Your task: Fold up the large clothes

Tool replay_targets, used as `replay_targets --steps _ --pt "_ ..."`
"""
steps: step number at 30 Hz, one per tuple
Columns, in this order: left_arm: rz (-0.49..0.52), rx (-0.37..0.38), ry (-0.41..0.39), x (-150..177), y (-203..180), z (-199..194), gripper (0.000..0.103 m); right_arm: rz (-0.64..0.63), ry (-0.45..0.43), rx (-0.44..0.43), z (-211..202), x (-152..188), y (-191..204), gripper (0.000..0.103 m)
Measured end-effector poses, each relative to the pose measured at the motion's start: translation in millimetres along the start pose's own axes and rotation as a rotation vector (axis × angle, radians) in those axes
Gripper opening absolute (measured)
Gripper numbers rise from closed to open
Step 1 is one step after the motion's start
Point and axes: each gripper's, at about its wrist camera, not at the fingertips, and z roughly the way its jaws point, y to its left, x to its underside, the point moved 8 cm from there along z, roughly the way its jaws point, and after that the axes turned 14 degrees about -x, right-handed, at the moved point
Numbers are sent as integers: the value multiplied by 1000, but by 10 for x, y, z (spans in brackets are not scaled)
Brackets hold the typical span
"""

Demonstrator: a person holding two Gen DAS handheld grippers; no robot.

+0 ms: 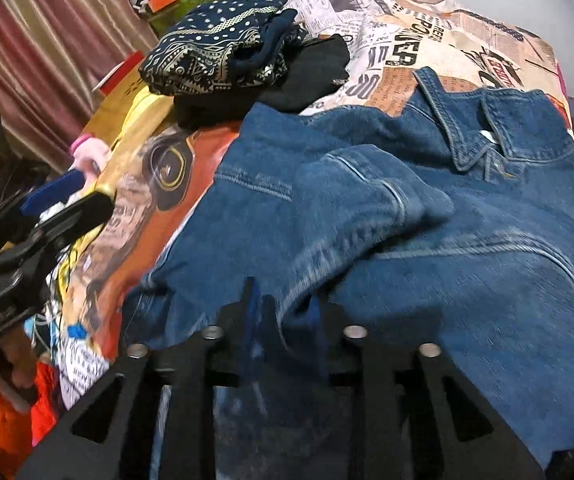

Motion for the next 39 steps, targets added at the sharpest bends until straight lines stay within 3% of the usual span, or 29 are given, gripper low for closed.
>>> replay_targets --steps 4,8,10,12,15,20,25,29,31,33,39 --pt "31 24 -20 -88 -205 -57 65 -5 -45 31 -233 -8 -44 35" --pt "79 54 -20 -151 -487 -58 65 -17 -166 162 -718 26 -257 38" --pt "118 55 -26 -181 -637 -46 65 -8 -232 212 -968 48 -375 46" --pt "161 60 -33 -213 -815 -18 65 21 -298 257 -1230 99 -534 55" --pt "208 83 -16 -209 -1052 62 65 92 -368 321 -1572 215 -832 56" --pt "260 61 28 -154 -1300 300 65 196 -426 388 -1952 445 -1211 56" --pt "266 40 109 -72 -1392 614 65 270 -440 397 -2026 630 -1437 57" --pt "259 43 148 -23 -1374 766 64 317 -392 400 -1852 766 -1612 57" --pt "241 32 125 -57 -1321 763 51 340 -361 400 -1772 848 -1709 57" --pt "210 47 110 -108 -1251 717 29 359 -339 391 -1707 930 -1769 57" --pt "148 46 43 -241 -1012 485 28 397 -295 364 -1515 1097 -1870 57"
